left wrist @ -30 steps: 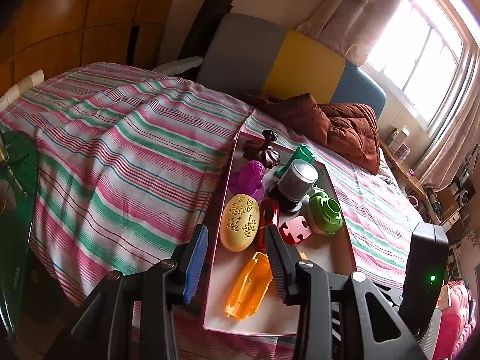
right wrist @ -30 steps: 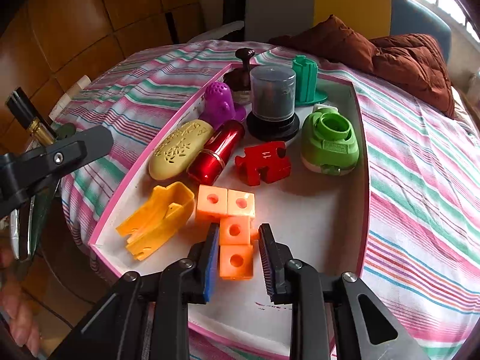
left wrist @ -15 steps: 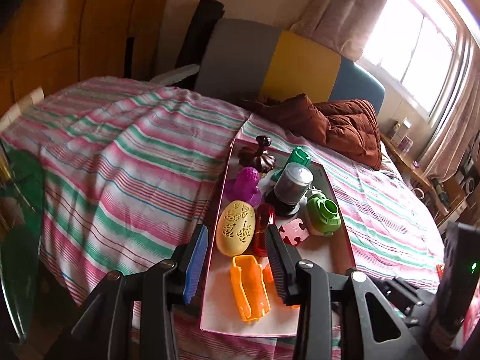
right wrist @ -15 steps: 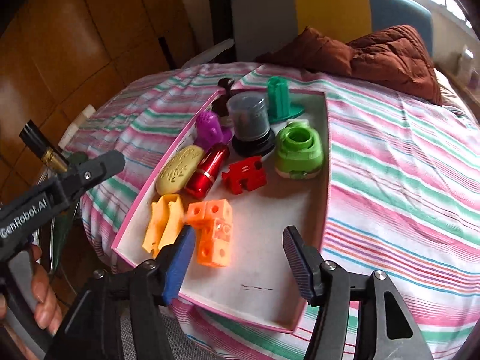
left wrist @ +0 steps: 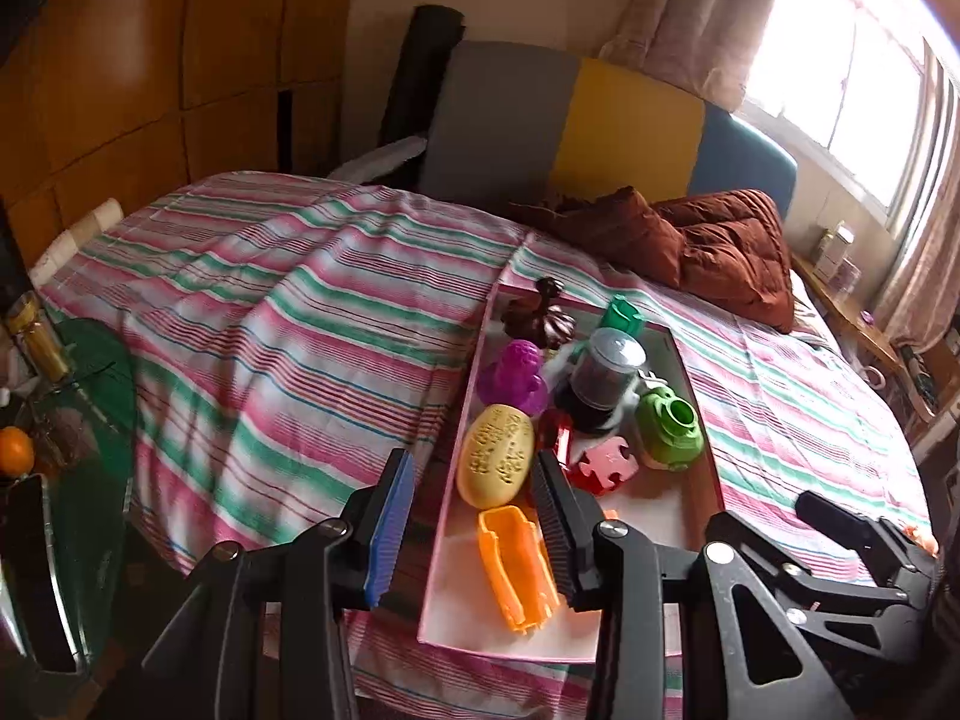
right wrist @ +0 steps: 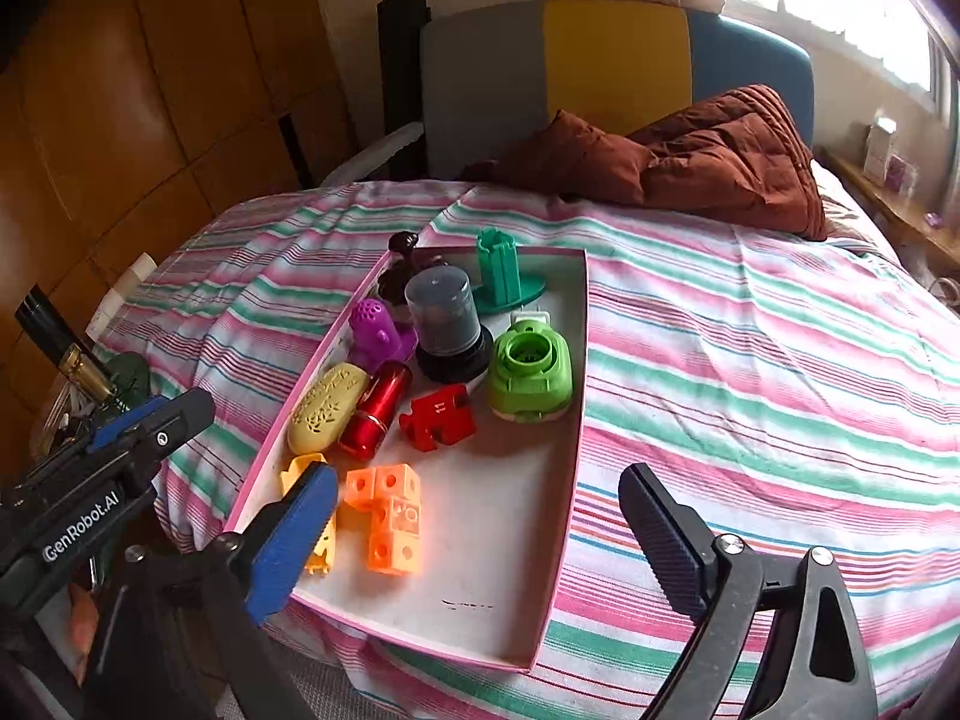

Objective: Organize rigid objects

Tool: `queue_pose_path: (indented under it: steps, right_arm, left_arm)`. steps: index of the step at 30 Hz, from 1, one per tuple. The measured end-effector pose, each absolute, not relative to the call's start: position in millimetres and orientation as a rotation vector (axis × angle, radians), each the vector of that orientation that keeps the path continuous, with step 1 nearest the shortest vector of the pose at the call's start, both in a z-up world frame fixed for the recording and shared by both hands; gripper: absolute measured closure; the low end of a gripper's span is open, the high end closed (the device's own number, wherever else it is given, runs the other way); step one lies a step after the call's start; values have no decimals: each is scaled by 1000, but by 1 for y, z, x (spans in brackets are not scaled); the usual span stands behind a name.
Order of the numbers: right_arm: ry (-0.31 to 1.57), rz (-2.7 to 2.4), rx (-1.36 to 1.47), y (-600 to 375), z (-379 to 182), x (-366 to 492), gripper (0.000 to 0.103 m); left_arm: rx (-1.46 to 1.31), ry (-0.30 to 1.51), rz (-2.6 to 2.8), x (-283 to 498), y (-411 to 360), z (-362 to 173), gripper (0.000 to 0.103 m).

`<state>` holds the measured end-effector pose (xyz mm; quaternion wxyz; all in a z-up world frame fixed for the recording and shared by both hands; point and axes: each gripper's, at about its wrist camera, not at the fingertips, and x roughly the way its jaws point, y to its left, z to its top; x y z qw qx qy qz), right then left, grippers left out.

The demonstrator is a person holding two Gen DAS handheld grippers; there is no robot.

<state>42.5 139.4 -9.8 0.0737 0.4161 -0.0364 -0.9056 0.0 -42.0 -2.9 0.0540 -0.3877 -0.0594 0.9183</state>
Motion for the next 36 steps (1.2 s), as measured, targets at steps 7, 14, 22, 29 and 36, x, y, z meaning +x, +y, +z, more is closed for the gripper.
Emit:
queue_pose_path:
  steps: [7,14,22,29,36]
  right_arm:
    - [-117,-2743,1258,135,-4,40,2]
    - [-83,-2799,1287,133,-4,35,2]
    - [-92,-2831,1293,136,-4,33,2]
    - [-104,-2839,1299,139,-5,31,2]
    - [-104,-2863,1280,142,-4,31,2]
  left_arm:
    - [-1133,-138,2858,6,-43,8,62]
    - [-1224,-94,2864,1,-42,5,62]
    - [-1312,-49,2862,0,-40,1,62]
    - [-1240,-9,2815,11,-29,5,62]
    - [-1205,33,2790,16,-18,10,62]
